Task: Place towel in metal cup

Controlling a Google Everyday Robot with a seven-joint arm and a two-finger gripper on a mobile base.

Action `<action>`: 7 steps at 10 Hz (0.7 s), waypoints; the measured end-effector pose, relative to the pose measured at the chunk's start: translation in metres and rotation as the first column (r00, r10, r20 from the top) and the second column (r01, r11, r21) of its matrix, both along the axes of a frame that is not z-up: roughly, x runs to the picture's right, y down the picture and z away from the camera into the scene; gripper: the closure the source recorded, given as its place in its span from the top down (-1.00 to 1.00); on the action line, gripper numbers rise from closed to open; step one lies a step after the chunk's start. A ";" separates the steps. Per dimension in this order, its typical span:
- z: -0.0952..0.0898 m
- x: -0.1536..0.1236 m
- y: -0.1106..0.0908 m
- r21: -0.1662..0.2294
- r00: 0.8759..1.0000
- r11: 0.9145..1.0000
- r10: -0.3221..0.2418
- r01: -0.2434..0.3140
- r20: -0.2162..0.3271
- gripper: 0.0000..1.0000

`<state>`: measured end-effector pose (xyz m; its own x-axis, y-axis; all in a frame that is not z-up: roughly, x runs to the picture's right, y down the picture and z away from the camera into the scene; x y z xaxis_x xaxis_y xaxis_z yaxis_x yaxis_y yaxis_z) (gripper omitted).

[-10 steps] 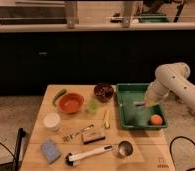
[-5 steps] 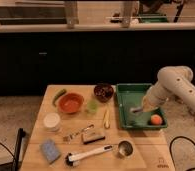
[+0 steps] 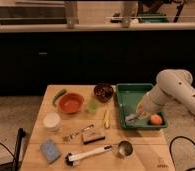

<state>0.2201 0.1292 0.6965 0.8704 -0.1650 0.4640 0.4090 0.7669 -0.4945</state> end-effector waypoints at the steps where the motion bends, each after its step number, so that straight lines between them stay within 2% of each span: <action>1: -0.006 -0.004 0.005 -0.007 0.999 1.000 -0.022 0.022 0.031 -1.00; 4: -0.024 -0.022 0.023 -0.021 0.983 0.993 -0.114 0.118 0.141 -1.00; 7: -0.037 -0.028 0.039 -0.025 0.961 0.981 -0.185 0.195 0.205 -1.00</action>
